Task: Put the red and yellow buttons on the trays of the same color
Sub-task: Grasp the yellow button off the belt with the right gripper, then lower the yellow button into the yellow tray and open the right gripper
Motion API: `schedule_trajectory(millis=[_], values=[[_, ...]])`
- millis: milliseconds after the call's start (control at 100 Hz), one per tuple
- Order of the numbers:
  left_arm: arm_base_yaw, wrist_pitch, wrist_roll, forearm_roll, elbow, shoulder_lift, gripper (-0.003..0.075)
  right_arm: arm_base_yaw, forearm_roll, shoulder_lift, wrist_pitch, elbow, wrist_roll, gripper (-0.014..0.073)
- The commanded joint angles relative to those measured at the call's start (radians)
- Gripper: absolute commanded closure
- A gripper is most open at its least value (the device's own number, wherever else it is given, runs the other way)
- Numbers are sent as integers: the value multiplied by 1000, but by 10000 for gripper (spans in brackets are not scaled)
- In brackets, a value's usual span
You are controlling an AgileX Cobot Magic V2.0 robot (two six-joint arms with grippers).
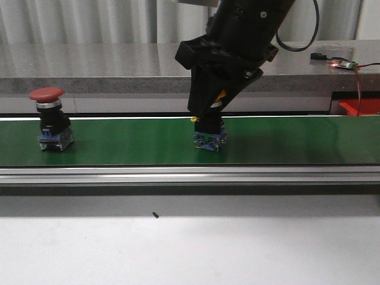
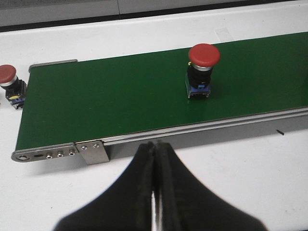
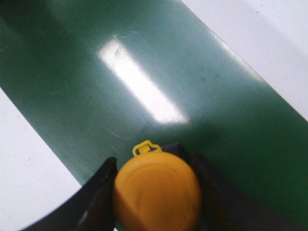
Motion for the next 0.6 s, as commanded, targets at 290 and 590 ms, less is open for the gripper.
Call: schedule_trajectory(millis=[290,590], values=[[-7,-61,-10,-11,-26,3,739,-240,18,-264,54,-30,24,482],[-7,-61,-10,-11,-26,3,739,-570,18,-304,127,-26,39,482]])
